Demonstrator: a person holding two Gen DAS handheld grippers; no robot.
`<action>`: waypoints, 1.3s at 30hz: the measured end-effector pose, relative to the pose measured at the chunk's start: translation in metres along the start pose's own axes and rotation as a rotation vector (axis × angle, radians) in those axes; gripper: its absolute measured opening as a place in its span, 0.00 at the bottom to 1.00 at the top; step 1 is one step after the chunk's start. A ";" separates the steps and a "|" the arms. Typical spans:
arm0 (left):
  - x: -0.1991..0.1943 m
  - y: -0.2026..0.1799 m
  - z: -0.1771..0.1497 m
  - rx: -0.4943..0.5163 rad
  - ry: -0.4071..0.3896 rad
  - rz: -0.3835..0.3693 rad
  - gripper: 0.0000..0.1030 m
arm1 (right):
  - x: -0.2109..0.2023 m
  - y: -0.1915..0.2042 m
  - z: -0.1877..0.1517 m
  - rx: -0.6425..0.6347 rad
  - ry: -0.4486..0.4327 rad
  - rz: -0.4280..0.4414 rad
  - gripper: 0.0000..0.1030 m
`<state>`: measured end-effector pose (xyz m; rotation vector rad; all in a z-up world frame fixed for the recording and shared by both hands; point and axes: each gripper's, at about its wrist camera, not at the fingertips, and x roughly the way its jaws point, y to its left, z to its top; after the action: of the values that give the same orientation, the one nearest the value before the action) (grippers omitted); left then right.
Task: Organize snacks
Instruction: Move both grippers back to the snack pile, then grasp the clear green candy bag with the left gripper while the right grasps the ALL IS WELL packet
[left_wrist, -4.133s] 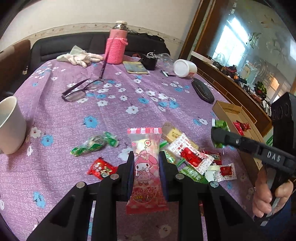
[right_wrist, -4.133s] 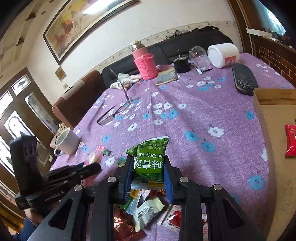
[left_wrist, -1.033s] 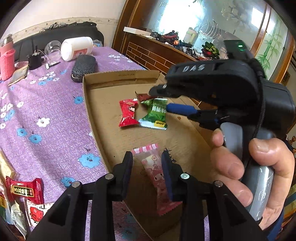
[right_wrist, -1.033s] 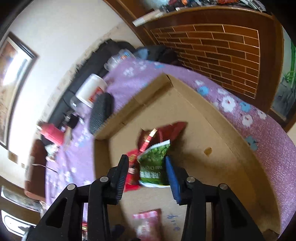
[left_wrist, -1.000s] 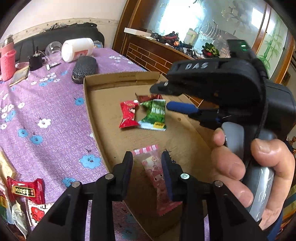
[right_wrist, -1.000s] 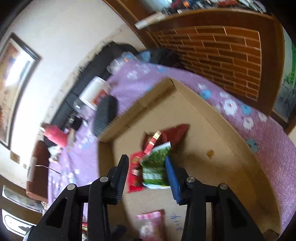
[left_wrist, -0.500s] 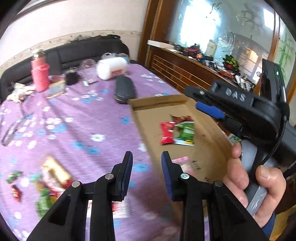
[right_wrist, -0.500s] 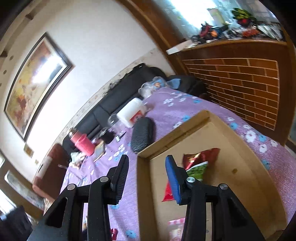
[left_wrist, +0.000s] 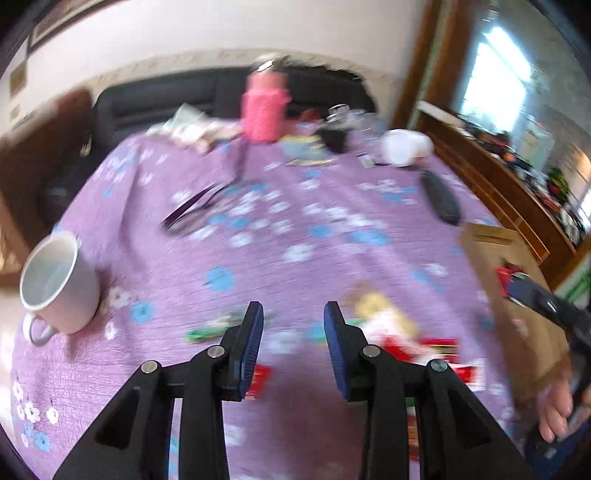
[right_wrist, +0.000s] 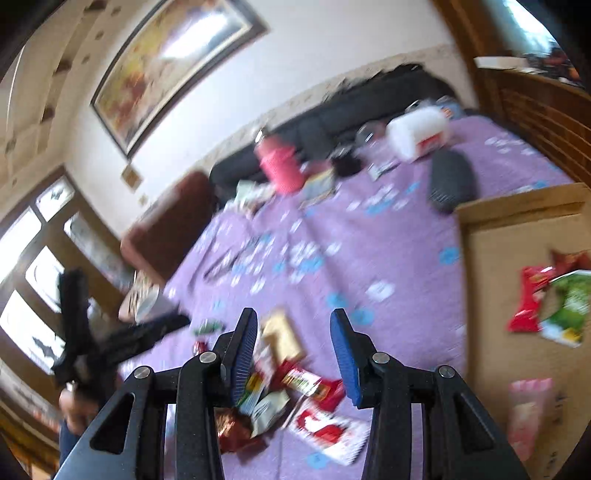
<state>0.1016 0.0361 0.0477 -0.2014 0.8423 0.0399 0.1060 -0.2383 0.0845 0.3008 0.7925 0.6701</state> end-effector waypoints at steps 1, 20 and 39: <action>0.006 0.010 -0.002 -0.027 0.004 -0.002 0.32 | 0.004 0.004 -0.002 -0.015 0.011 -0.004 0.43; 0.046 0.017 -0.018 0.098 0.076 0.018 0.38 | 0.020 0.009 -0.014 -0.060 0.066 -0.055 0.43; 0.038 0.015 -0.011 0.052 0.001 0.050 0.19 | 0.051 -0.002 -0.031 -0.097 0.336 -0.139 0.46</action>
<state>0.1165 0.0465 0.0100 -0.1313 0.8485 0.0646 0.1101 -0.2063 0.0342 0.0426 1.0864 0.6335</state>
